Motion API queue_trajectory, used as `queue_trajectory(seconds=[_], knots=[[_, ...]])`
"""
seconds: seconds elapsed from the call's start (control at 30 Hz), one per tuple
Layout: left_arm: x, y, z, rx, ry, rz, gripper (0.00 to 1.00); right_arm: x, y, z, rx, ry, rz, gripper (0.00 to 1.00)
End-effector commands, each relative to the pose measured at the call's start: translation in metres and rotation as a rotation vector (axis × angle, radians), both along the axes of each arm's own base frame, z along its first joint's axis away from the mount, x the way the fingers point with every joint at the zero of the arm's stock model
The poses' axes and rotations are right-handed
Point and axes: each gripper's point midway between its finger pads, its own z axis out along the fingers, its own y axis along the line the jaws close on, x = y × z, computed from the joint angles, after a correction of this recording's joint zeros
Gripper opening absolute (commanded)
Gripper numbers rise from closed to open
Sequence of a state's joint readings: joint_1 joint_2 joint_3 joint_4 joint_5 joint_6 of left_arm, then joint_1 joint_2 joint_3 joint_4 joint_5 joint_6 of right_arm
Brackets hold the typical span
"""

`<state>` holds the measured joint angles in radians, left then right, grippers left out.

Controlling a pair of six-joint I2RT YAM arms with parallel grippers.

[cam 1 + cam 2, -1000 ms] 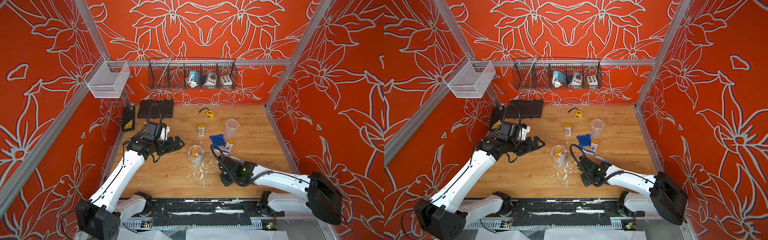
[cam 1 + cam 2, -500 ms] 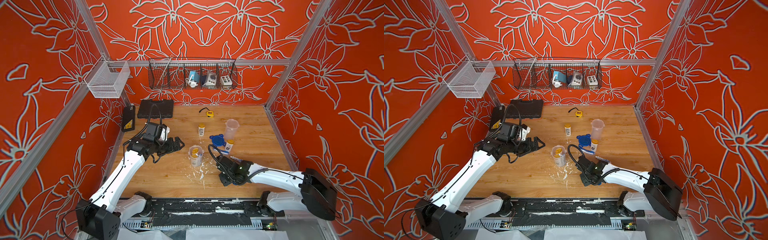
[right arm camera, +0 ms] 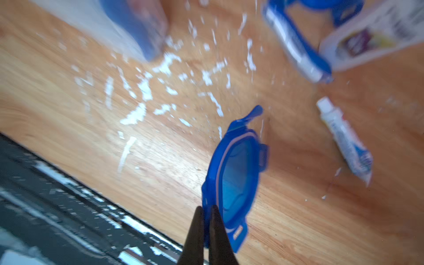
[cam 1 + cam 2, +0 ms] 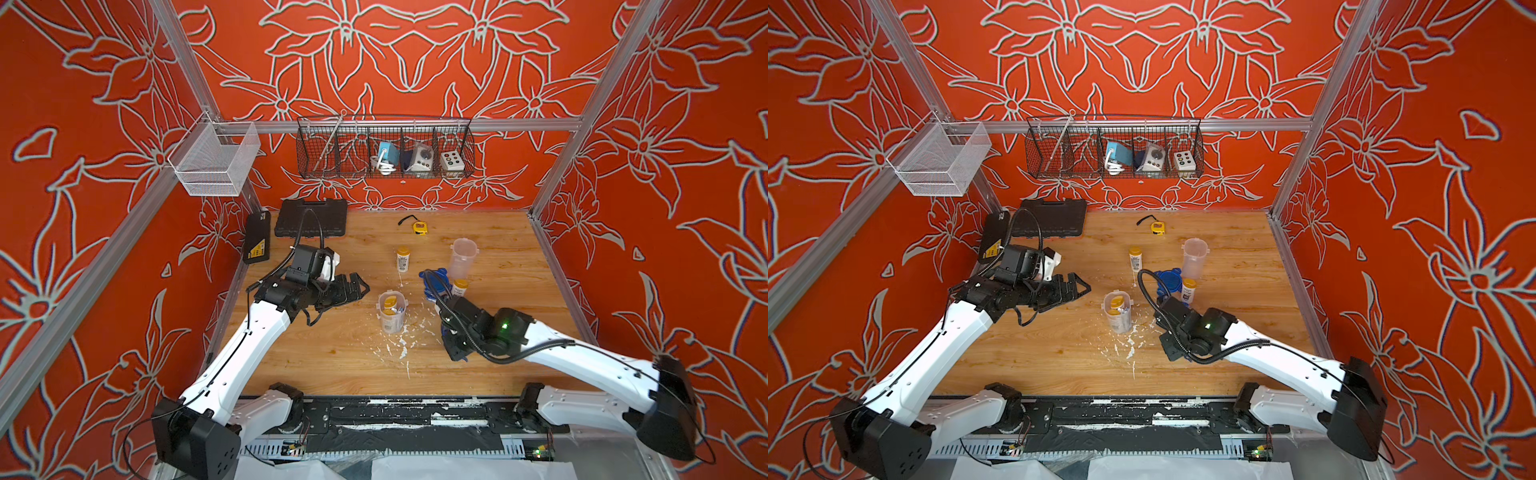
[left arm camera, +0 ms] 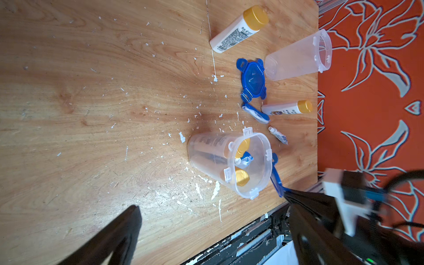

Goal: Pack away toiletry kits
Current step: Pick up the lid from the center of the board.

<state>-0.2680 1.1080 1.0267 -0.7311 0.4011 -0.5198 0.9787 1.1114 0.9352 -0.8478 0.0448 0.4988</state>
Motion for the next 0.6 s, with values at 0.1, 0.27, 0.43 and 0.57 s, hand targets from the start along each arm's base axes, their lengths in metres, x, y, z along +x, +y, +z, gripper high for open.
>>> queue_trajectory(seconds=[0.1,0.27,0.43,0.57], knots=[[0.010,0.008,-0.011,0.007,-0.048,0.053,0.98,-0.021,-0.007,0.076,-0.004,0.019,0.135,0.00],[0.025,0.020,-0.006,0.049,-0.111,0.101,0.98,-0.027,0.008,0.127,0.080,0.006,0.229,0.00],[0.032,0.027,-0.006,0.054,-0.132,0.130,0.98,-0.035,0.048,0.156,0.231,0.037,0.354,0.00],[0.035,0.039,0.001,0.101,-0.157,0.159,0.98,-0.037,0.089,0.165,0.361,0.081,0.446,0.00]])
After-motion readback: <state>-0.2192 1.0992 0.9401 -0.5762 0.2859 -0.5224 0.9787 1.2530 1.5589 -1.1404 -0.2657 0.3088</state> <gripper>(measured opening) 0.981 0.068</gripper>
